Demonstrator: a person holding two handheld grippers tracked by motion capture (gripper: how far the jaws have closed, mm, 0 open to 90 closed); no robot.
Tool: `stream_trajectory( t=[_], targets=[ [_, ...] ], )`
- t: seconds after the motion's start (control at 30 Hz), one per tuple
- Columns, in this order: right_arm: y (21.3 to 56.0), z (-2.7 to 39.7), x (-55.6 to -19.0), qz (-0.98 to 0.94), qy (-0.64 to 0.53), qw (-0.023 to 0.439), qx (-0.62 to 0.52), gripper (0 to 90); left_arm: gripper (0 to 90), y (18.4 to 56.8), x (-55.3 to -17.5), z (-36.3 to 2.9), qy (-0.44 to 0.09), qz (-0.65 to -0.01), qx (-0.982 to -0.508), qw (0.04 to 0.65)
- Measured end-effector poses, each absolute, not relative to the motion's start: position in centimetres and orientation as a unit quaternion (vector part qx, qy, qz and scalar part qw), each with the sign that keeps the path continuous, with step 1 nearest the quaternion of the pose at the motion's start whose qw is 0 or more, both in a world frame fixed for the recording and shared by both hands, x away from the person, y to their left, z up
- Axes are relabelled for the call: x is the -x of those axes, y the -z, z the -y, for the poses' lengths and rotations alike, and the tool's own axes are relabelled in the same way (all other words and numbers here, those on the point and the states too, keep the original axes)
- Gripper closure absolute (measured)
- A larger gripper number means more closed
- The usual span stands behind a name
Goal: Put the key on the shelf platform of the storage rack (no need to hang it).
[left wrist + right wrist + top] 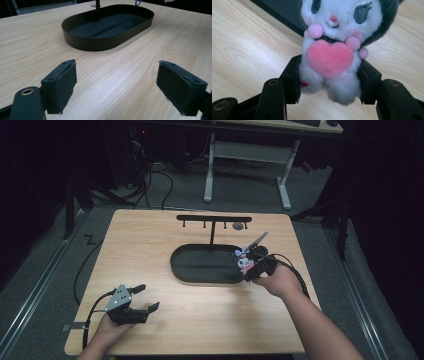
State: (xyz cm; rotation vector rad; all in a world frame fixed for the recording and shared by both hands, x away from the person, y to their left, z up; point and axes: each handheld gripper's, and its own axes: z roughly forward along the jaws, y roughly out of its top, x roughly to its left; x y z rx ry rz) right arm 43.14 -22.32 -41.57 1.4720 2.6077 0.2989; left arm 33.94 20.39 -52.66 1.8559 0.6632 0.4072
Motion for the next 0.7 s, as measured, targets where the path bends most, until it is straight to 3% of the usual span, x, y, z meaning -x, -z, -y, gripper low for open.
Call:
stream_trajectory(
  t=[0.7],
  targets=[
    [44.3, 16.7, -47.4, -0.881, -0.101, 0.052, -0.458, 46.6, 17.5, 52.7, -33.9, -20.4, -0.170, -0.276, -0.780, 0.536]
  ],
)
